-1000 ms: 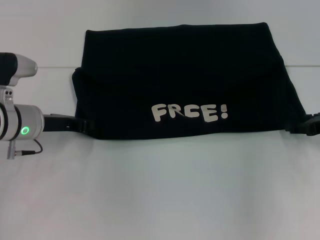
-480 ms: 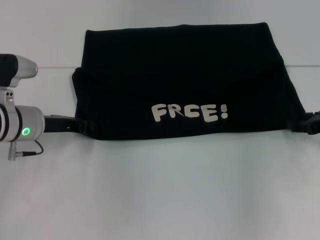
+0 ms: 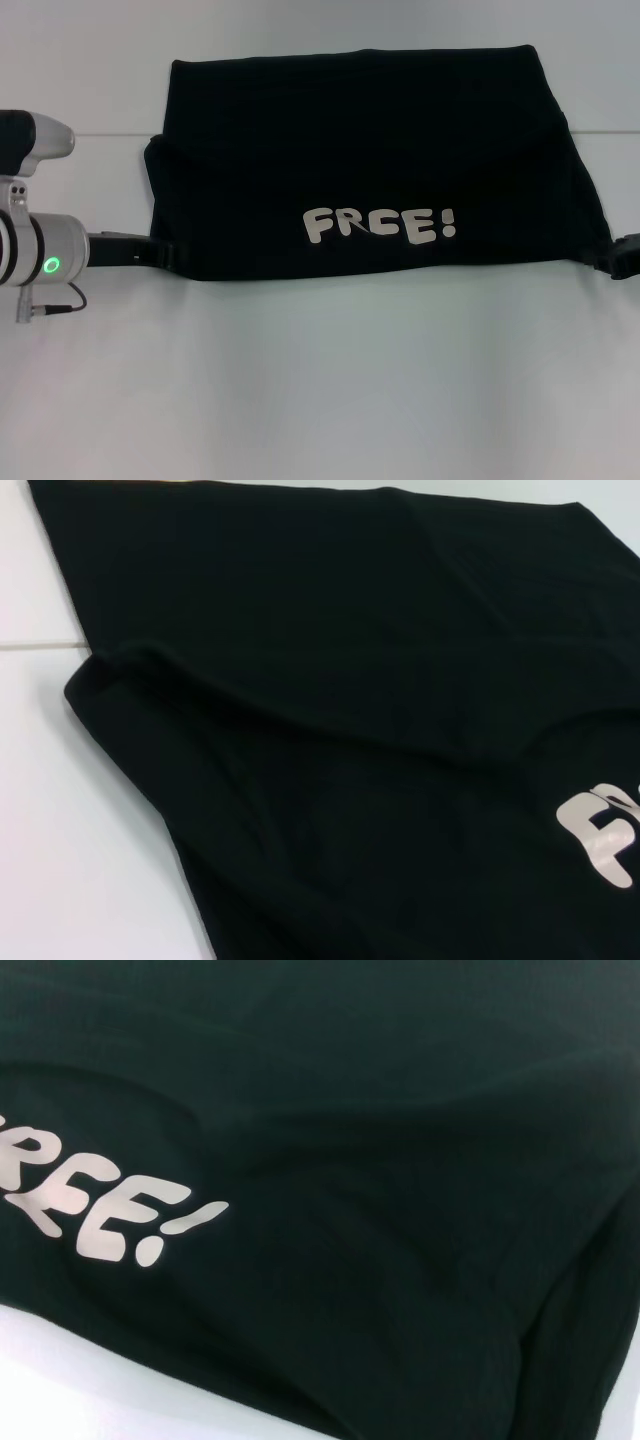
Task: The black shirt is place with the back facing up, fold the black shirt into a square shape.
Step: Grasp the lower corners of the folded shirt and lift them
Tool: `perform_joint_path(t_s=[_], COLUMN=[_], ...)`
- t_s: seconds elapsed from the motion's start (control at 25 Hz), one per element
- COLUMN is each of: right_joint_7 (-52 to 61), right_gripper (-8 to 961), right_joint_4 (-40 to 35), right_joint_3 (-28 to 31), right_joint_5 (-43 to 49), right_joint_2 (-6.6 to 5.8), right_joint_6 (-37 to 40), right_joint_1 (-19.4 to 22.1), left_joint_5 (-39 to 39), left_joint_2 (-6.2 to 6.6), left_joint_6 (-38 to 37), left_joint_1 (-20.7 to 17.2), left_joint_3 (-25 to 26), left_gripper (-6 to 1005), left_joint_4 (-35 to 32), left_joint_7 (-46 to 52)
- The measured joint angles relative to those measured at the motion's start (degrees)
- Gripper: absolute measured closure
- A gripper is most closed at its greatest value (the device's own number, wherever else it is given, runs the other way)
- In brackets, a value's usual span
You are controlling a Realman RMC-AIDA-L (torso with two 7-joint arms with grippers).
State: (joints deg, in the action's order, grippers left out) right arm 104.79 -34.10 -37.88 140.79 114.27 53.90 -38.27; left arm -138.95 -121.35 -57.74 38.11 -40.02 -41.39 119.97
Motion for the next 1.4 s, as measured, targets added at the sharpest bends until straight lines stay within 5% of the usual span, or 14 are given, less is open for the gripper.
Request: perform_joint_path(t_s=[0.4, 1.08, 1.4], right_joint_7=[0.26, 0.39, -1.03], right_gripper=[913, 955, 955], right_joint_4=[-0.01, 0.35, -0.52], right_joint_3=[2.01, 14.50, 17.72], right_joint_5=[-0.66, -3.78, -4.23], right_joint_2=[-0.04, -0.60, -0.53], right_joint_6=[-0.06, 4.12, 15.02], right_joint_1=[0.29, 2.84, 7.07], left_joint_5=[0.00, -0.46, -0.54], left_joint_2=[-0.02, 1.63, 1.80], left_joint_6=[0.32, -10.76, -18.11], left_joint_1=[-0.23, -1.45, -4.64], left_joint_3=[0.35, 4.51, 5.31], left_gripper=[1000, 1000, 1001], left_joint_4=[-0.10, -6.54, -10.38], left_joint_7=[0.00, -0.54, -1.65])
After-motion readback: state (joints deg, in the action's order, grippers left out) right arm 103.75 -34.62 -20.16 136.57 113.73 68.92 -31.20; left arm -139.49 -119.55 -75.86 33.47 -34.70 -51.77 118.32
